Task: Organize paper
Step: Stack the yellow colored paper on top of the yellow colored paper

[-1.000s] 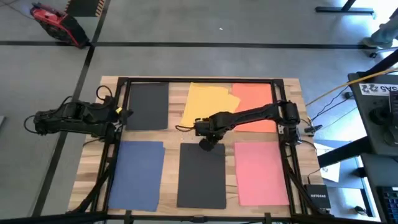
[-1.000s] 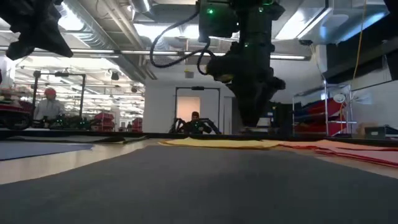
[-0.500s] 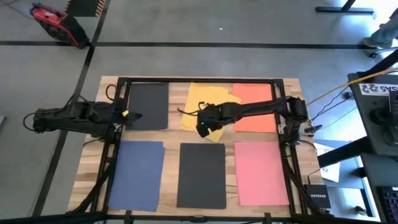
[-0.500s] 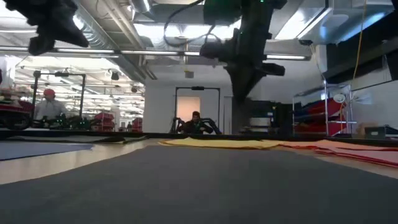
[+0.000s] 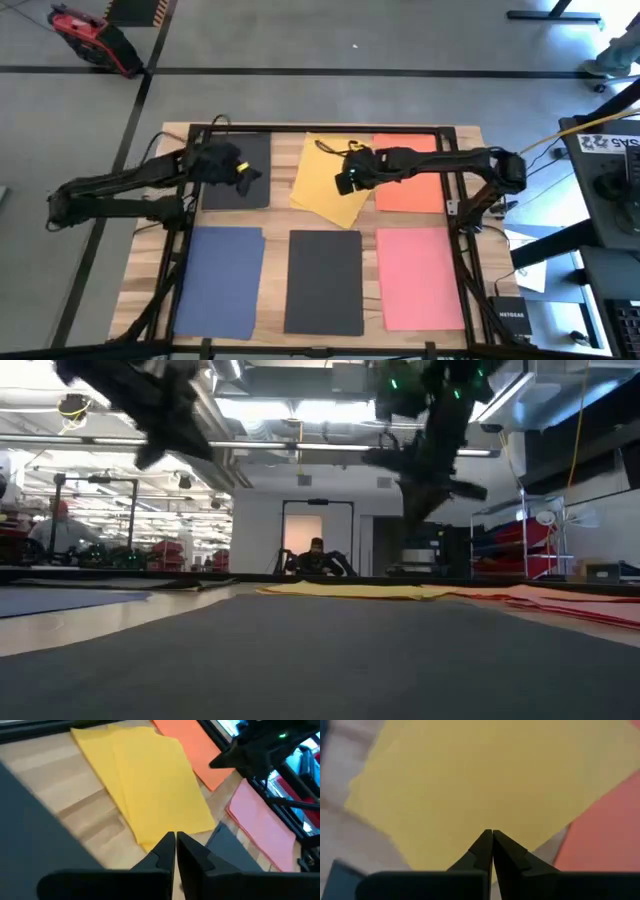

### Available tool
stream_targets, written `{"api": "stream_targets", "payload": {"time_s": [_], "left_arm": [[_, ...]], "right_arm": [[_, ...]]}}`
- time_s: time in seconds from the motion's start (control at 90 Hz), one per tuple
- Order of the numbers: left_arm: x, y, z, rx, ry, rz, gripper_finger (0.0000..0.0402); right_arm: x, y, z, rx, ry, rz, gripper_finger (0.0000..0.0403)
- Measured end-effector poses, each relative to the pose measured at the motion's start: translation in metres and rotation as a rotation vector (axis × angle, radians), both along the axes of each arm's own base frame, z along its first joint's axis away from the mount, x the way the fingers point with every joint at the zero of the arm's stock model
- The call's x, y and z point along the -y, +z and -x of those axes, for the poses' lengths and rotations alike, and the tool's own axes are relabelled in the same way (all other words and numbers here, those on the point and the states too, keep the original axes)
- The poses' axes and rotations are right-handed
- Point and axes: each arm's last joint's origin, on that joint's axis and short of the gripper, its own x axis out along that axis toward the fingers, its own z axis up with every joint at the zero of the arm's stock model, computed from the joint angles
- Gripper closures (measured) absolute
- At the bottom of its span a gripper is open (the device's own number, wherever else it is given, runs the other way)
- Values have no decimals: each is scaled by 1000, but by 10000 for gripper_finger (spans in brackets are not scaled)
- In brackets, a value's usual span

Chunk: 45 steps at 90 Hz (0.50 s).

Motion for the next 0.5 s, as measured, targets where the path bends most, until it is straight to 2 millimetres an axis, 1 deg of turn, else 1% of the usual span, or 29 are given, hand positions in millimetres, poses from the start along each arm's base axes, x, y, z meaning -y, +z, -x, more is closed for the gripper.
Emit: {"api": "stream_targets", "payload": {"time_s": [0.089,0.256,0.311,0.389,0.5], "left_arm": [[-23,-14,-12,-25,-3,43,402],[-61,-52,-33,-92,-6,101,402],[-70,-67,-39,-117,-4,133,402],[-82,-85,-47,-127,-4,169,402],[-93,-102,-55,-106,18,206,402]], "right_arm": [[10,-9,11,-57,-47,-13,403],[33,-10,19,-96,-41,51,403],[44,-12,23,-116,-34,56,403],[59,-20,29,-156,-12,36,403],[73,-29,32,-168,28,4,403]]}}
